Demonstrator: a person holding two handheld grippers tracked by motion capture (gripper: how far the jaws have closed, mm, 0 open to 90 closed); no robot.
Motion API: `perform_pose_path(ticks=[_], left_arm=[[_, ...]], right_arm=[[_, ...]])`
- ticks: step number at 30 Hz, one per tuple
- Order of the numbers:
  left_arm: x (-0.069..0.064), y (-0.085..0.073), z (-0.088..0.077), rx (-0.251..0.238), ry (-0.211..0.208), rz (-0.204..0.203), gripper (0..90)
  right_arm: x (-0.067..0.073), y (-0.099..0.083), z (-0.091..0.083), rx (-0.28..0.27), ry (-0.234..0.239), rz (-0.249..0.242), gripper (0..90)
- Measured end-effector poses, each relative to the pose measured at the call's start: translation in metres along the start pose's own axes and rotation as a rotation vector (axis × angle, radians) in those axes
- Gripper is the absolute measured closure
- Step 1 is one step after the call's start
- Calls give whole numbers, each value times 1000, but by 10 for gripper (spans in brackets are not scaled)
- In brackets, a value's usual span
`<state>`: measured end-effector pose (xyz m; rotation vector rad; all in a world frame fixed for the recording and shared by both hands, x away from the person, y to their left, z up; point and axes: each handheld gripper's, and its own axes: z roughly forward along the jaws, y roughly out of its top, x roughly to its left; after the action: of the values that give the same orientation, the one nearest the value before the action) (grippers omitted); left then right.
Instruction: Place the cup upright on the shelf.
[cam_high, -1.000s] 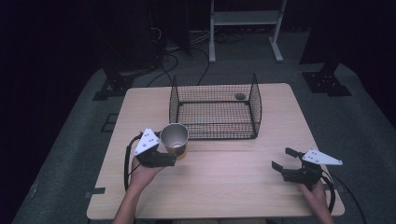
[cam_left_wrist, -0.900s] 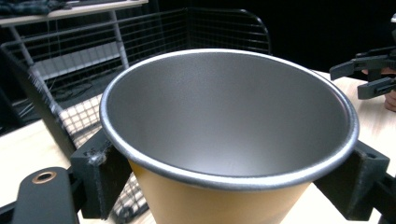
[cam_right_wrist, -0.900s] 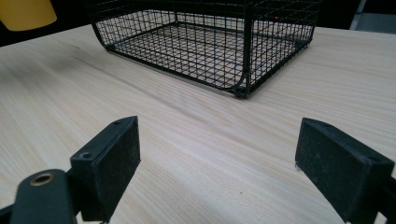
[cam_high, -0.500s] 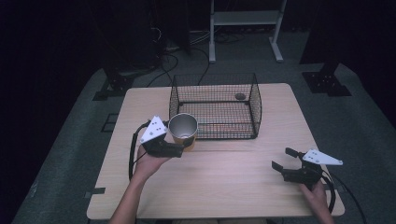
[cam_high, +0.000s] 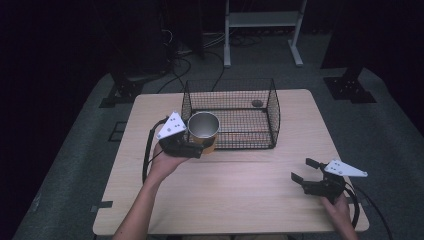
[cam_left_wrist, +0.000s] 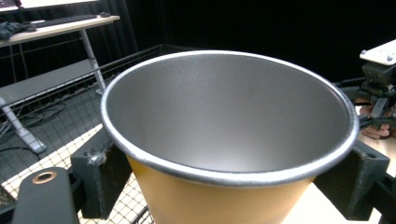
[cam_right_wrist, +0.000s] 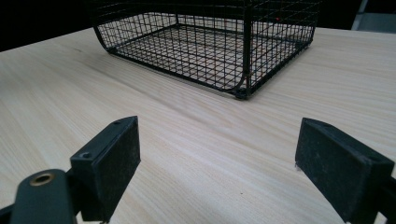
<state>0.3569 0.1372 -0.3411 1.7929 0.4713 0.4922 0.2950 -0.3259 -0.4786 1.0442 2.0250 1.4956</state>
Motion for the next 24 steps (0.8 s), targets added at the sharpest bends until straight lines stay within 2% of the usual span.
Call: perform_pose_path(ticks=[10, 15, 24], left_arm=[[12, 21, 17, -3, -16, 12, 142], [16, 31, 27, 9, -31, 32, 142], [27, 38, 46, 16, -53, 18, 143]], right_arm=[[1, 0, 0, 1, 0, -8, 130], [0, 0, 0, 0, 2, -6, 130], [0, 0, 0, -3, 2, -4, 130]])
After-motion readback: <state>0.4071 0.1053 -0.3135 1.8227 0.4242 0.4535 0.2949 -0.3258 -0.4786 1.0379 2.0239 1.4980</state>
